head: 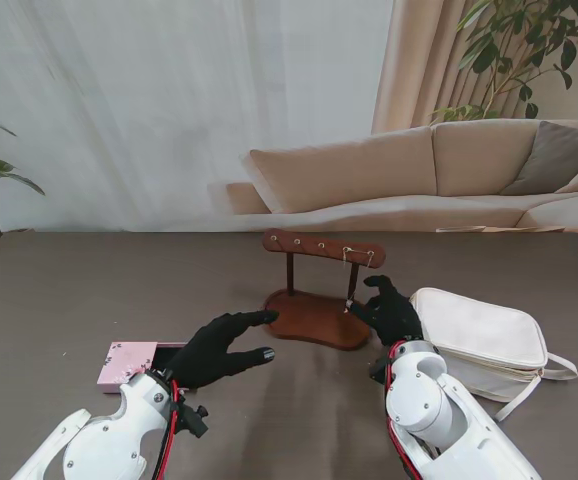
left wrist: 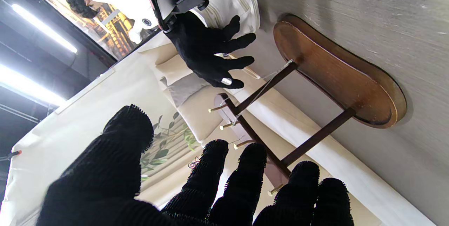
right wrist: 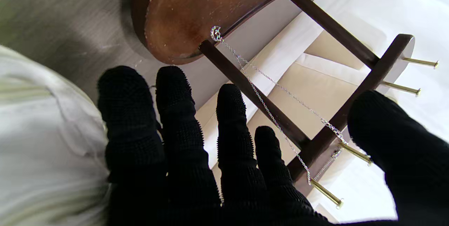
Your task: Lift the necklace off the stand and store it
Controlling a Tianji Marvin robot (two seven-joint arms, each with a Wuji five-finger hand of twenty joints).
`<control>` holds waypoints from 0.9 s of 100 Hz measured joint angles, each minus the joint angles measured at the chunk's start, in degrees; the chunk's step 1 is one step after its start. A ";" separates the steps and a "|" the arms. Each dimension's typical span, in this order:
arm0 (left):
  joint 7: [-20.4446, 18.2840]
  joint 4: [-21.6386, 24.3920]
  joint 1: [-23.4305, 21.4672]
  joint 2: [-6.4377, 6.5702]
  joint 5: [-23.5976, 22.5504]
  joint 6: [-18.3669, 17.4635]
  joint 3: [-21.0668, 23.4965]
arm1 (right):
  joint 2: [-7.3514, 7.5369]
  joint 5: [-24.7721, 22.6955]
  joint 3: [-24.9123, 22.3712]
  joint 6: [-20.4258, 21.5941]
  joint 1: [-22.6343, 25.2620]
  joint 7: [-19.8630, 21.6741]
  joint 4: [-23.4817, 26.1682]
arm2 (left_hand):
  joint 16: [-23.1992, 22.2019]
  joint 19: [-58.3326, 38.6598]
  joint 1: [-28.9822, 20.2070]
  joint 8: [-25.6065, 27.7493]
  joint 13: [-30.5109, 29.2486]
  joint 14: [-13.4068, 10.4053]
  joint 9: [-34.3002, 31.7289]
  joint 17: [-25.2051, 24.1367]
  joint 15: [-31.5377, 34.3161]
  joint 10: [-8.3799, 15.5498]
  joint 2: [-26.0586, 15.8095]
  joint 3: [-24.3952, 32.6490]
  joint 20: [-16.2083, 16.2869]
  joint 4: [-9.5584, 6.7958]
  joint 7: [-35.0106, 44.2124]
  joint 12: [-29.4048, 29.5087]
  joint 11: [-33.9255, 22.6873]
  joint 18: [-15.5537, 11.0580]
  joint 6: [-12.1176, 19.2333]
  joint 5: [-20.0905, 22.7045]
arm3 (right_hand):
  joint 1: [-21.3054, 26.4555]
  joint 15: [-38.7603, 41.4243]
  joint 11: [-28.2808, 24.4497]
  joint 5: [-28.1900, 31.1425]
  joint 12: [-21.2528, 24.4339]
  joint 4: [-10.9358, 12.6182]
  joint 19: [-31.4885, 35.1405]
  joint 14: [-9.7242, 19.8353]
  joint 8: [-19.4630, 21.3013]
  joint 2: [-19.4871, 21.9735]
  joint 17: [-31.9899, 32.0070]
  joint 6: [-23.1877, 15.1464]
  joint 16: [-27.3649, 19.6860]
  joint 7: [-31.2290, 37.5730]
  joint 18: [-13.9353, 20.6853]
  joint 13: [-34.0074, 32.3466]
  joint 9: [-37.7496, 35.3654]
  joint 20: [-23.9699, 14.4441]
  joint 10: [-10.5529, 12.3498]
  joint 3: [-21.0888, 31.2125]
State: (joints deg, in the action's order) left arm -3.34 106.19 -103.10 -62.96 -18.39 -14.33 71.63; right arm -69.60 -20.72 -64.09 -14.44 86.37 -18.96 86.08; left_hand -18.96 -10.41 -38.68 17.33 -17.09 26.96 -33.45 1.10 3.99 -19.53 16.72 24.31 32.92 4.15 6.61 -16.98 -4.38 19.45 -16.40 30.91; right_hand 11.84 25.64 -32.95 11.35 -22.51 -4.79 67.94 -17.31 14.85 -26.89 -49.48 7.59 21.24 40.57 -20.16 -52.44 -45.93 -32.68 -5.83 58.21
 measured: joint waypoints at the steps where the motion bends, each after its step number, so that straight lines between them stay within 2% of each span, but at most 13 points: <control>1: 0.00 0.00 0.00 0.00 0.00 0.00 0.00 | -0.04 0.28 0.07 -0.07 -0.11 -0.03 -0.10 | -0.01 0.00 0.00 0.00 0.00 0.00 0.00 0.00 0.00 -0.03 0.00 -0.01 0.00 0.00 0.00 0.00 0.00 0.00 0.00 0.00 | 0.00 0.00 0.00 0.00 0.00 0.00 0.02 -0.02 0.00 0.02 0.14 0.03 0.00 0.09 -0.05 0.00 0.00 0.00 -0.03 0.00; 21: 0.07 0.00 -0.02 0.01 0.00 -0.10 0.06 | -0.92 1.71 1.45 -1.32 -2.30 -0.86 -2.74 | -0.63 0.00 0.00 0.01 0.00 0.00 0.00 0.00 0.00 -0.06 0.00 -0.05 0.00 0.00 0.00 0.00 0.00 0.00 0.00 0.00 | 0.00 0.00 -0.73 -1.23 0.26 0.00 0.86 -0.31 -0.71 0.07 0.79 0.65 0.00 0.51 -0.89 0.00 0.00 0.00 -0.25 0.00; 33: 0.05 0.01 -0.03 0.02 0.00 -0.09 0.08 | -1.63 4.21 1.87 -1.49 -3.38 -2.01 -4.05 | -0.69 0.00 0.00 0.12 0.00 0.00 -0.01 0.00 0.00 -0.06 0.00 -0.24 0.00 0.00 0.00 0.00 0.00 0.00 0.00 0.06 | 0.00 0.06 -0.79 -1.23 0.60 0.00 1.55 -0.54 -0.89 0.07 0.82 0.65 0.00 0.57 -1.35 0.00 0.00 0.00 -0.41 0.00; 44: -0.02 0.03 -0.04 0.03 0.01 -0.08 0.09 | -2.23 5.37 1.95 -1.49 -4.02 -2.84 -4.79 | -0.77 0.00 0.00 0.20 0.00 0.00 -0.02 0.00 0.00 -0.07 0.00 -0.25 0.00 0.00 0.16 -0.01 0.00 0.00 0.00 0.70 | 0.02 1.51 -0.84 -1.22 0.86 0.00 3.28 -0.67 -1.12 0.07 0.82 -0.81 0.00 1.12 -1.56 -0.89 -1.12 0.00 -0.51 0.98; 54: -0.03 0.04 -0.04 0.03 0.05 -0.07 0.09 | -2.32 5.40 0.90 -1.75 -3.24 -2.13 -3.26 | -0.78 0.00 0.00 0.20 0.00 0.00 -0.02 0.00 0.00 -0.08 0.00 -0.26 0.00 0.00 0.16 -0.01 0.00 -0.01 0.00 0.70 | 0.18 2.62 -0.30 -1.05 1.66 0.00 5.18 -0.66 -1.69 0.09 0.01 -2.30 0.08 1.15 -2.36 -3.65 -3.98 0.00 -0.55 1.91; 64: -0.12 0.06 -0.04 0.04 0.09 -0.06 0.09 | -2.15 5.37 0.33 -2.37 -2.18 -2.05 -0.83 | -0.79 0.00 0.00 0.20 0.00 0.00 -0.02 0.00 0.00 -0.09 0.00 -0.27 0.00 0.00 0.16 -0.01 0.00 -0.01 0.00 0.70 | 0.21 4.02 0.23 1.85 1.99 0.00 6.79 -0.66 -1.85 -0.11 -0.03 -3.51 0.93 1.98 -2.88 -6.59 -6.46 0.00 -0.60 3.26; 79: -0.38 0.09 -0.04 0.07 0.39 -0.05 0.09 | -2.34 6.66 0.43 -2.49 -2.31 -3.05 -0.74 | -0.79 0.00 0.00 0.21 0.00 0.00 -0.02 0.00 0.00 -0.09 0.00 -0.76 0.00 0.00 0.32 -0.01 0.00 -0.01 0.00 1.31 | 1.12 5.58 1.64 3.75 2.37 0.00 8.22 -0.65 -1.85 -0.12 -0.03 -4.66 1.63 1.76 -3.68 -10.13 -8.96 0.00 -0.62 4.23; 90: -0.51 0.24 -0.20 0.07 0.57 -0.07 0.24 | -2.62 8.43 0.38 -2.72 -2.65 -3.19 -0.95 | -0.79 0.00 0.00 0.21 -0.01 0.00 -0.08 0.00 0.00 -0.09 0.00 -0.77 0.00 0.00 0.32 -0.01 0.00 -0.01 0.00 2.07 | 1.12 5.64 1.73 5.40 2.37 0.00 8.33 -0.66 -1.85 -0.12 -0.03 -5.07 1.71 1.41 -4.17 -10.15 -9.60 0.00 -0.63 4.54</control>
State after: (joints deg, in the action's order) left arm -3.84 106.43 -103.30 -62.89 -17.82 -14.40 71.87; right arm -72.23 -12.29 -63.71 -17.16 83.72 -22.14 85.13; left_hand -19.75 -10.41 -38.68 17.54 -17.09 26.96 -33.53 1.10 3.99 -19.62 16.72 23.54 32.91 4.15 6.93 -17.00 -4.38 19.44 -16.40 32.97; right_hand 12.96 31.28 -31.22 16.75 -20.14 -4.79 76.27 -17.97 13.00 -27.01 -49.51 2.52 22.95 41.98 -24.34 -62.58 -55.53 -32.68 -6.45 62.75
